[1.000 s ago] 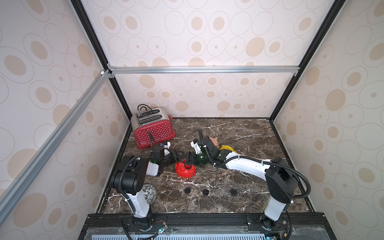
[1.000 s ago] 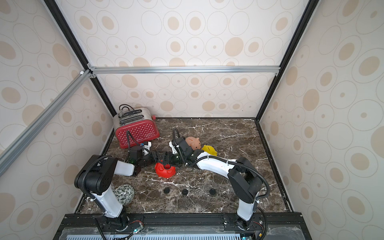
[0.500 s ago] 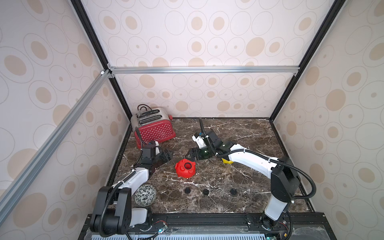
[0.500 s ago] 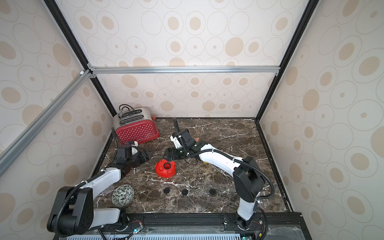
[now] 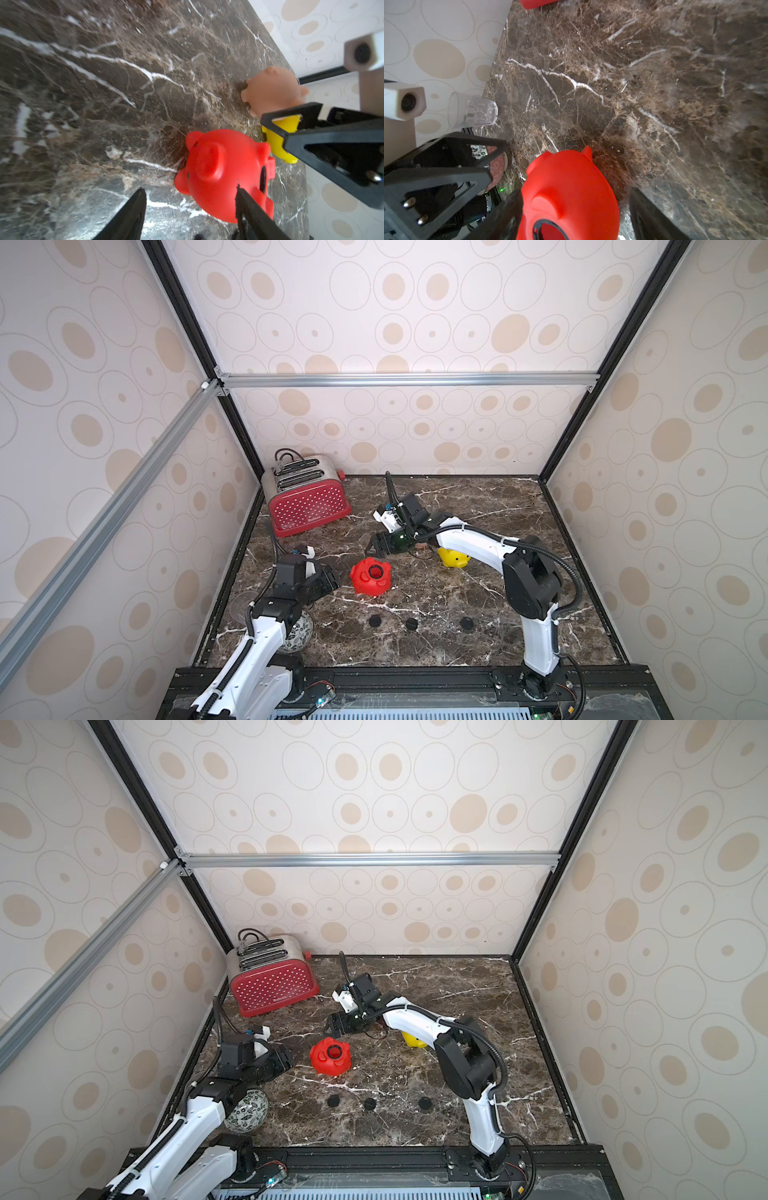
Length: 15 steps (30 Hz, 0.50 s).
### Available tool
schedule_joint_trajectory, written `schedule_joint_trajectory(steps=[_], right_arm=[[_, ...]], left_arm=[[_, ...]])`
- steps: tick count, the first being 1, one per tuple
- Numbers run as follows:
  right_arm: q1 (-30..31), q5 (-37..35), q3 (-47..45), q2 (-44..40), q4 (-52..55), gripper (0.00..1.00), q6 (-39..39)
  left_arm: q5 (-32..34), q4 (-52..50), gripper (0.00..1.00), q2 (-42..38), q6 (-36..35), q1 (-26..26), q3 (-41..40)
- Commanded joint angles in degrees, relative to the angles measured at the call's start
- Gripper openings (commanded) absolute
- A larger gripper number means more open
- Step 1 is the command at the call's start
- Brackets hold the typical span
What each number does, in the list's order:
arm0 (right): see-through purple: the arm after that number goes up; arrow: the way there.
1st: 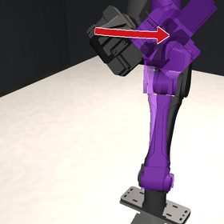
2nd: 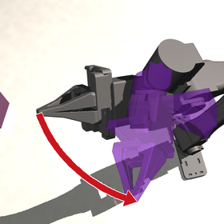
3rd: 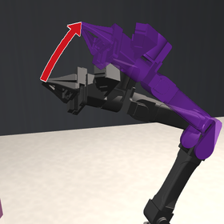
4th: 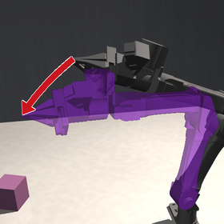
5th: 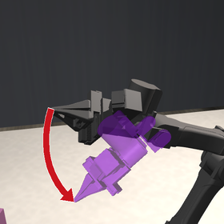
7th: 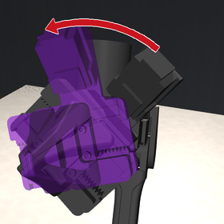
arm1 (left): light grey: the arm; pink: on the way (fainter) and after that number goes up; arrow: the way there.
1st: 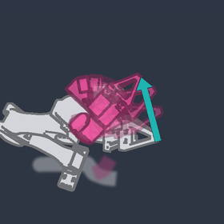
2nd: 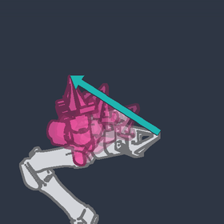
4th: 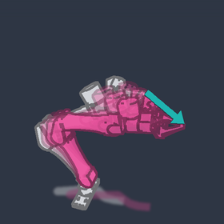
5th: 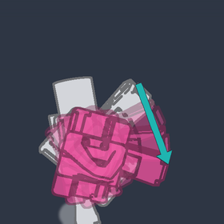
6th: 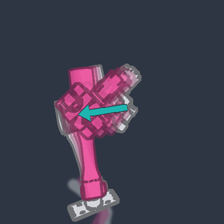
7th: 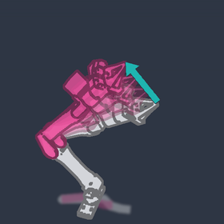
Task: Close piggy banks
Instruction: Adjust the piggy bank at the center of the board.
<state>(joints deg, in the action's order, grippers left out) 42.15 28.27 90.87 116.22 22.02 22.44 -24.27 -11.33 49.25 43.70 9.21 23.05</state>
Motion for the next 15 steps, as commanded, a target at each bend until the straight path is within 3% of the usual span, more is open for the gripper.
schedule_joint_trajectory(steps=[1,15], right_arm=[[0.2,2.2,0.5,0.3,0.4,0.8,-0.7],[0.2,5.5,-9.5,-4.5,-4.5,0.78,3.1]], left_arm=[[-2.6,1.9,0.65,1.3,3.5,2.2,-1.5],[-5.7,14.7,0.64,14.3,5.1,3.0,0.2]])
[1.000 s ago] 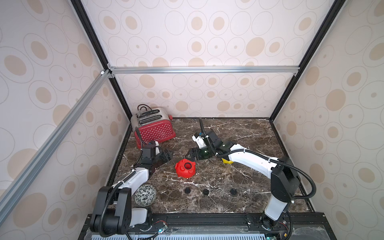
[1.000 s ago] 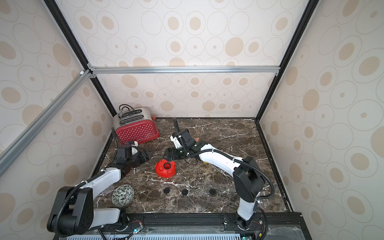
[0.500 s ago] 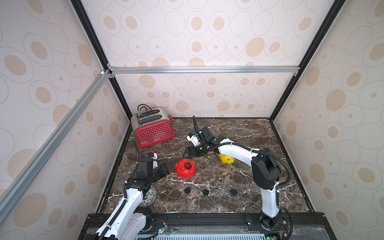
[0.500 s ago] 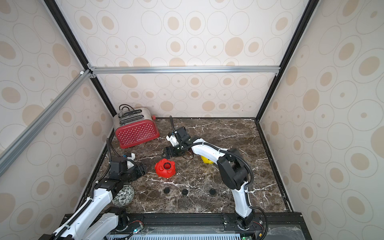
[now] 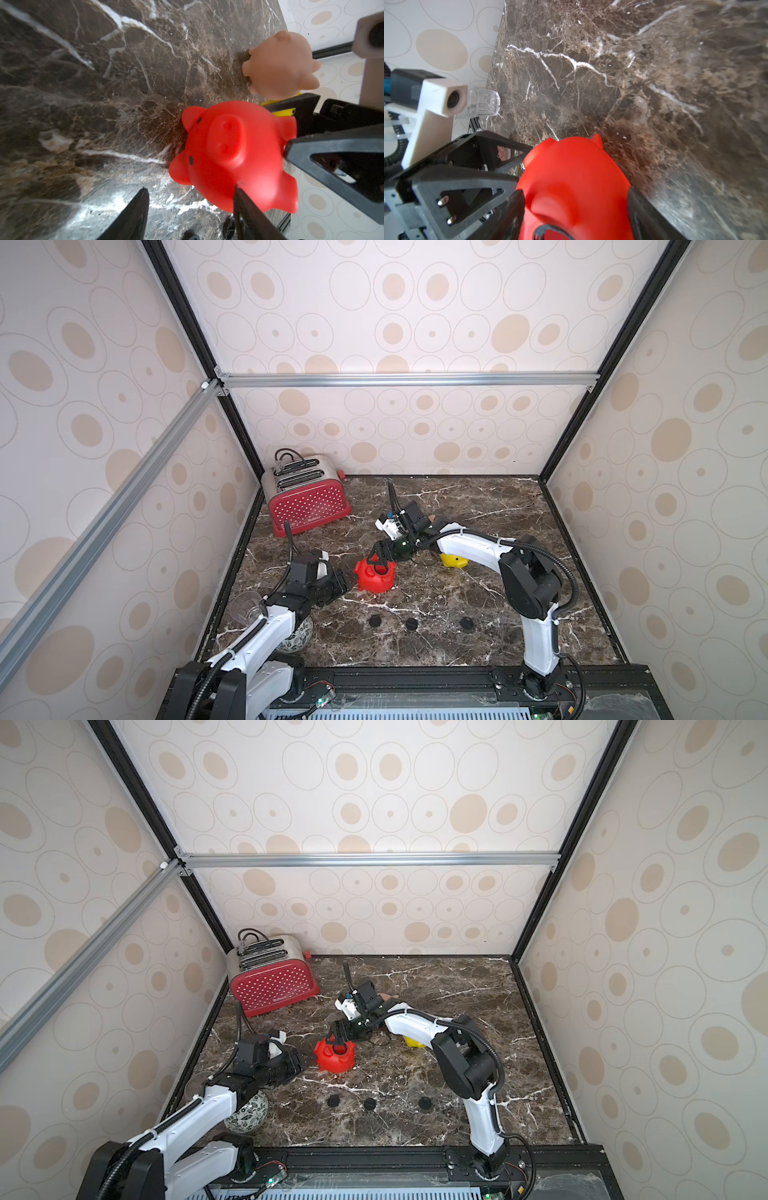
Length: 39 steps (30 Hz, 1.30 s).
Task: Close piggy banks
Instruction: Adjust the piggy bank at the center of the board.
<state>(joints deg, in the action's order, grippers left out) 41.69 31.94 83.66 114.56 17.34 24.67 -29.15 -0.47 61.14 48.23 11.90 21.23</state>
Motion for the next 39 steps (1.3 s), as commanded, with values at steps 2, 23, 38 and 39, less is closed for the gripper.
schedule_joint_trajectory(steps=[2,23,38,39], right_arm=[[0.7,1.5,-3.8,-4.2,-0.2,0.78,1.1],[0.6,-5.2,-16.4,-16.2,-3.9,1.0,0.7],[0.7,1.0,-22.5,-20.4,-5.1,0.93,-11.5],[0.7,1.9,-22.3,-19.9,-5.2,0.92,-11.4]], left_arm=[[-0.8,4.3,0.64,4.3,-0.1,0.3,3.1],[0.8,3.2,0.68,16.5,-4.5,0.8,13.5],[3.2,-7.2,0.61,1.3,-3.9,0.7,6.7],[3.0,-6.8,0.6,1.1,-3.7,0.8,6.1]])
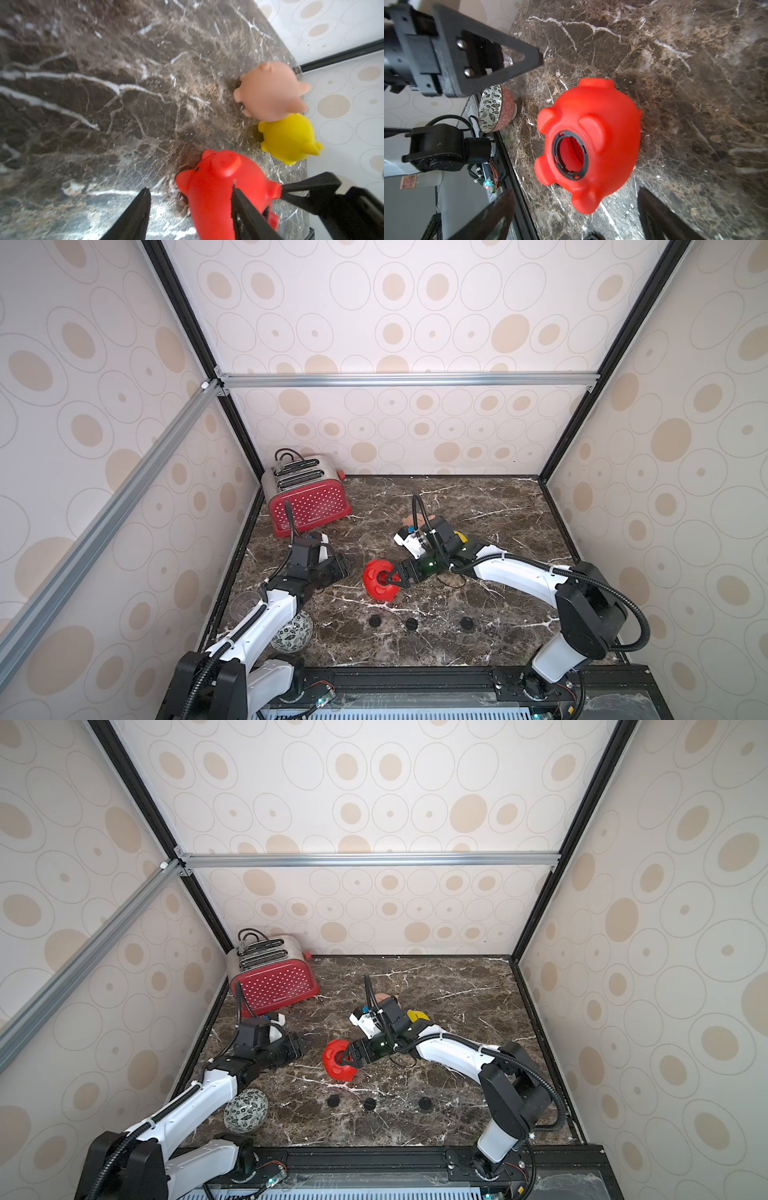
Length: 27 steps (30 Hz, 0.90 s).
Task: Close piggy banks
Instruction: Adjust the piggy bank at the center of the board.
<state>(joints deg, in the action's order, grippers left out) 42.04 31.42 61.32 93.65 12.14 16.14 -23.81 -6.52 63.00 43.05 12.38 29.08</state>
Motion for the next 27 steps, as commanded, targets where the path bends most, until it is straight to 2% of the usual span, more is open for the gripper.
schedule_joint_trajectory(steps=[1,4,13,27], right_arm=[[0.3,3.3,0.2,1.5,-0.5,0.91,-2.5],[0.7,5.6,0.3,2.3,-1.7,0.9,-1.4],[2.5,5.8,-0.6,2.1,-2.8,0.9,0.8],[3.4,7.1,-1.1,3.0,-6.0,0.9,4.3]], left_arm=[[-2.8,-0.2,0.58,-0.7,1.7,0.3,-2.2],[-4.6,1.7,0.55,0.4,2.0,0.2,-2.3],[-8.1,10.7,0.53,9.2,3.5,0.3,-1.1],[-9.9,14.0,0.53,17.5,2.7,0.5,3.3]])
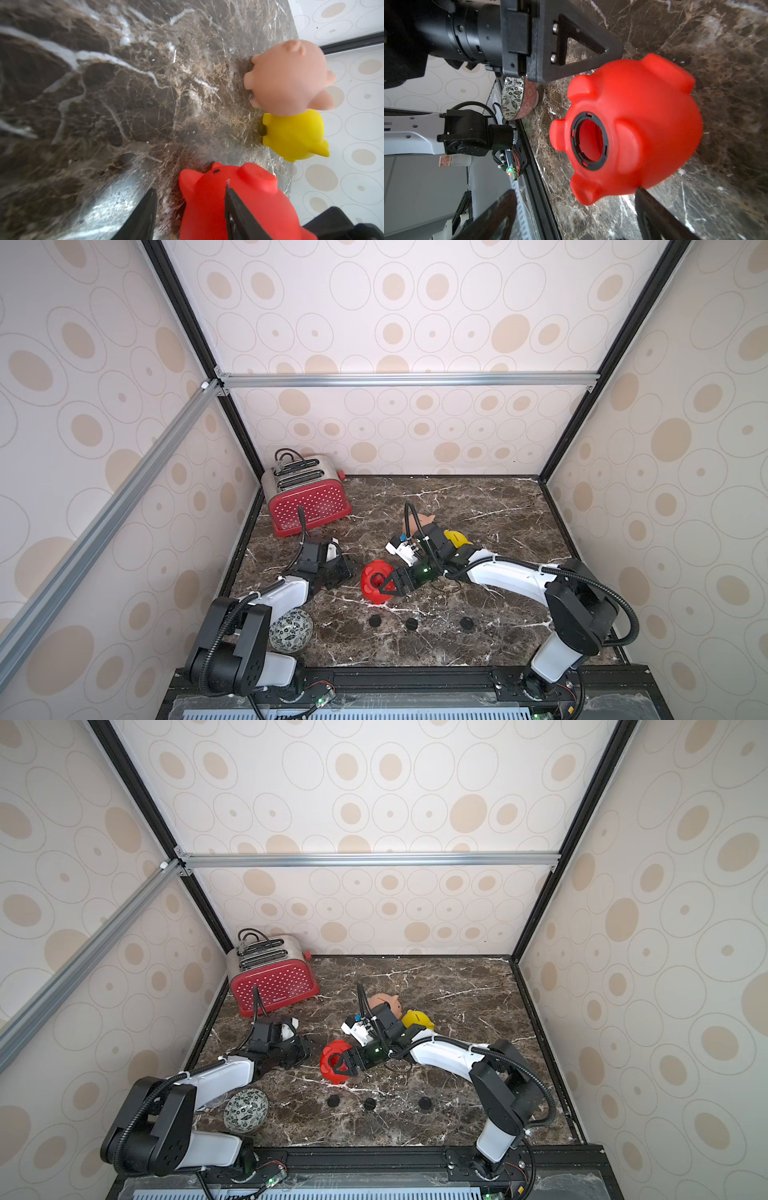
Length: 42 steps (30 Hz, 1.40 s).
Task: Close piggy banks
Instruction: Adjust the piggy bank at the center of the board, then pick up the knob at the center of the board.
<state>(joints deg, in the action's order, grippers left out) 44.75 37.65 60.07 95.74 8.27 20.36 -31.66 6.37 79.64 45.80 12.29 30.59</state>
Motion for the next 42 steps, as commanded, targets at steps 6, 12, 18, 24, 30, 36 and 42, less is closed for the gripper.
schedule_joint_trajectory(steps=[6,12,18,24,30,36,42], right_arm=[[0.7,-0.9,1.4,0.9,0.4,0.91,-0.7],[0.6,-5.7,1.9,-3.0,5.2,0.91,-0.7],[2.2,-16.1,2.3,-11.0,15.8,0.85,0.8],[8.8,-29.6,6.9,-16.0,28.3,0.73,3.8],[18.6,-44.3,15.2,-11.9,39.0,0.59,14.8],[26.7,-52.7,20.9,-6.4,41.6,0.51,26.1],[28.1,-55.4,22.5,-2.5,43.4,0.49,33.0]], left_arm=[[-0.6,0.3,0.55,0.2,-0.6,0.5,1.5],[6.1,-5.2,0.58,-6.4,-1.7,0.6,0.9],[16.2,-14.7,0.61,-18.2,-3.8,0.3,3.1],[20.6,-25.3,0.63,-28.6,-7.1,-0.2,8.1],[25.0,-35.4,0.64,-35.9,-12.2,-0.4,13.6],[28.7,-43.7,0.65,-41.0,-15.3,-0.4,17.8],[29.0,-46.9,0.66,-44.3,-16.3,-0.4,17.8]])
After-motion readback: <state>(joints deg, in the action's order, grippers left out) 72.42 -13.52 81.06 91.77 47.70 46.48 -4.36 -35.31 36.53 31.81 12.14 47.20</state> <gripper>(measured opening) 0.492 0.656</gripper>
